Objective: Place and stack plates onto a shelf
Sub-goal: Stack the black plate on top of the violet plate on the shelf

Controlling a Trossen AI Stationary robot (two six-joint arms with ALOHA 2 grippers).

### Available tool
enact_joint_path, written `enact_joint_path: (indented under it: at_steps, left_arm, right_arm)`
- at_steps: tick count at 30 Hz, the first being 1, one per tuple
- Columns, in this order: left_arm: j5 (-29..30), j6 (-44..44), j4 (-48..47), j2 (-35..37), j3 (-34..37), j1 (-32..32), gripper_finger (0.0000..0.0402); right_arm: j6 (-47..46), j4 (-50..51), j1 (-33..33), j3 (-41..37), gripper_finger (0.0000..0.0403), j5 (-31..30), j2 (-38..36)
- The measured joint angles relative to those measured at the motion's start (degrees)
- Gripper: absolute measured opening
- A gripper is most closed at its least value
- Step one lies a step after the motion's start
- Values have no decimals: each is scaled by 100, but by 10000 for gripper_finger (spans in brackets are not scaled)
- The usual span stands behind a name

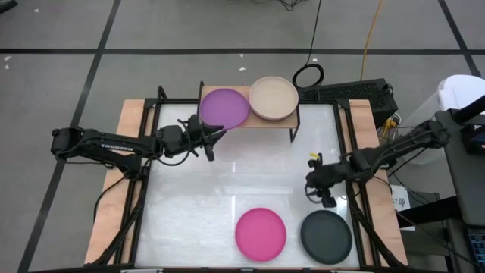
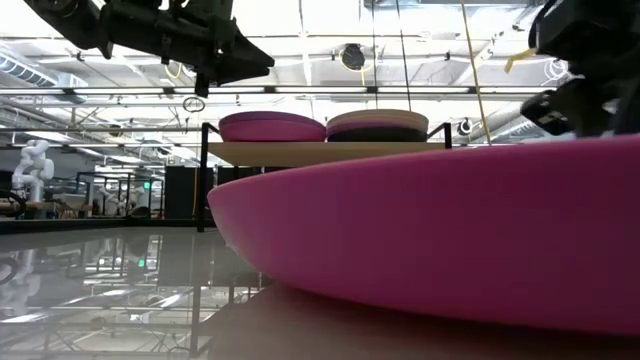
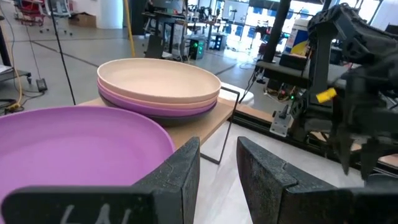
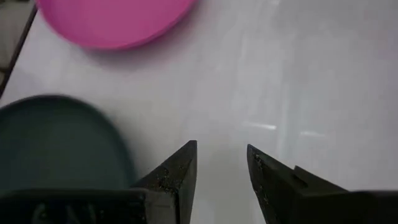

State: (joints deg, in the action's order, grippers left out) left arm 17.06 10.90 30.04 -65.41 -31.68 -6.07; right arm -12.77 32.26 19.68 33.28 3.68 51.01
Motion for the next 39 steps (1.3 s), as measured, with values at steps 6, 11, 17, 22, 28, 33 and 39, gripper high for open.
enact_joint_path:
  at_steps: [6, 11, 17, 22, 28, 33, 39]
  left_arm:
    - [-2, 19, -33, 0, 0, 38, 111]
    - [-2, 15, -33, 0, 0, 63, 111]
    - [-2, 15, -32, 0, 0, 63, 111]
    - [-2, 13, -33, 0, 0, 63, 111]
    - [-2, 18, -50, 0, 0, 63, 111]
    - [-2, 20, -173, 0, 0, 63, 111]
    - [-2, 39, -174, 0, 0, 63, 111]
  right_arm:
    - [-544, -382, 574, 0, 125, 709, 449]
    - [-829, -409, 988, 0, 125, 713, 907]
    - [-1046, -373, 1135, -2, 125, 704, 1310]
    - [-1243, -377, 1172, -2, 125, 698, 1466]
    - [-1330, -375, 1185, -2, 125, 659, 1609]
    - [-1320, -308, 1198, -2, 103, 524, 1688]
    - [-1316, -77, 1194, -2, 35, 516, 1717]
